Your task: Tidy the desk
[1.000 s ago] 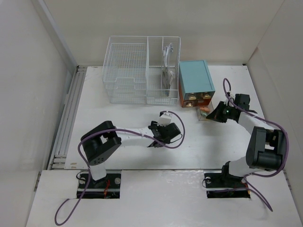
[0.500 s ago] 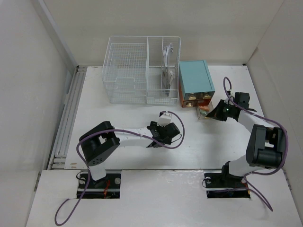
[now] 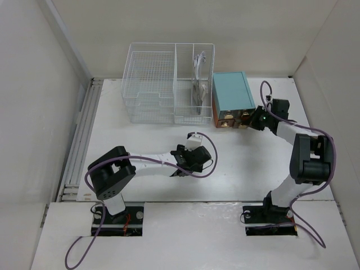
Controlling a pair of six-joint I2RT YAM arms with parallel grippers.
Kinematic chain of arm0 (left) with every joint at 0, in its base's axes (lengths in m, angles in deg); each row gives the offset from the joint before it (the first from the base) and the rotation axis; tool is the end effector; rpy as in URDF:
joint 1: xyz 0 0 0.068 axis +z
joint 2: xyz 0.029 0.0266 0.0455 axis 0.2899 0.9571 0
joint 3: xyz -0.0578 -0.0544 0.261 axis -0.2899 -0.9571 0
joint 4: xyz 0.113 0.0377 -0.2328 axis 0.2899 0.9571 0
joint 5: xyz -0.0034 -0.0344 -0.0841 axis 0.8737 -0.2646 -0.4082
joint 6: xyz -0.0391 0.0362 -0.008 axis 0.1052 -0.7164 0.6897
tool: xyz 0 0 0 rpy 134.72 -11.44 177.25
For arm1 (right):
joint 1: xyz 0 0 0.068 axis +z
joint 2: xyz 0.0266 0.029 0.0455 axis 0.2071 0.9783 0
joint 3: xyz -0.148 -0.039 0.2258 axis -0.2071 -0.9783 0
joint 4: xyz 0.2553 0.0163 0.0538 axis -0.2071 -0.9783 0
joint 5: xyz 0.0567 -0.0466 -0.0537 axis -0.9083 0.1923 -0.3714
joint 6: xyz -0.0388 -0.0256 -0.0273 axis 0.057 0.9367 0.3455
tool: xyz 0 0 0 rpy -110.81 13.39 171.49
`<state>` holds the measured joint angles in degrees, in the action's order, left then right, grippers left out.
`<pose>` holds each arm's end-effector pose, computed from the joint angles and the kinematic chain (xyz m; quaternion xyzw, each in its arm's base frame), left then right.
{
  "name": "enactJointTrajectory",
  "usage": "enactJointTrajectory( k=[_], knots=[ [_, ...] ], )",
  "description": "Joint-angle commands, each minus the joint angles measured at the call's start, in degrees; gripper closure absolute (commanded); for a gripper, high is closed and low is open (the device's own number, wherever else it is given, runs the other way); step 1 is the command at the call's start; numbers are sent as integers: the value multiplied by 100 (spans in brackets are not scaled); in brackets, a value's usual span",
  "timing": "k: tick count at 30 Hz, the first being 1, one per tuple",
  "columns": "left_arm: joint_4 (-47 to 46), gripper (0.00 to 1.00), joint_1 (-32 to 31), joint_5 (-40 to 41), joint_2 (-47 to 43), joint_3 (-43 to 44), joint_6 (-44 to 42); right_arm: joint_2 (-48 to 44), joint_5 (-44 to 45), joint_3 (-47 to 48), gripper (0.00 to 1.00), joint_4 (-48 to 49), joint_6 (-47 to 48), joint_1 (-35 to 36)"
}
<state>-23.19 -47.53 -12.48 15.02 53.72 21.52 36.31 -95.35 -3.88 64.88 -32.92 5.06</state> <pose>0.1603 -0.2951 0.1717 0.1163 0.9132 -0.1053 0.3762 0.3427 -0.0250 0.1857 0.1476 0.8856 0.2704 0.3475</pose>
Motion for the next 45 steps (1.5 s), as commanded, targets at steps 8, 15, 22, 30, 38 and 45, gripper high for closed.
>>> enactJointTrajectory(
  k=[8,15,22,30,38,45],
  knots=[
    [-13,37,13,-23,-262,-56,49,385,909,225,100,793,-255,57],
    [-13,37,13,-76,-332,-109,49,-18,216,-283,100,671,-317,4],
    [-66,37,13,-129,-403,-161,49,-1529,-295,-1591,33,985,-1026,215],
    [-13,37,-92,-129,-403,-4,101,-2085,136,-2316,15,2480,-1451,706],
    [-119,37,-145,-182,-245,198,40,-2567,-259,-1999,34,1929,-1074,751],
    [557,35,-338,380,-314,647,207,-3173,-927,-1349,30,778,-72,751]
  ],
)
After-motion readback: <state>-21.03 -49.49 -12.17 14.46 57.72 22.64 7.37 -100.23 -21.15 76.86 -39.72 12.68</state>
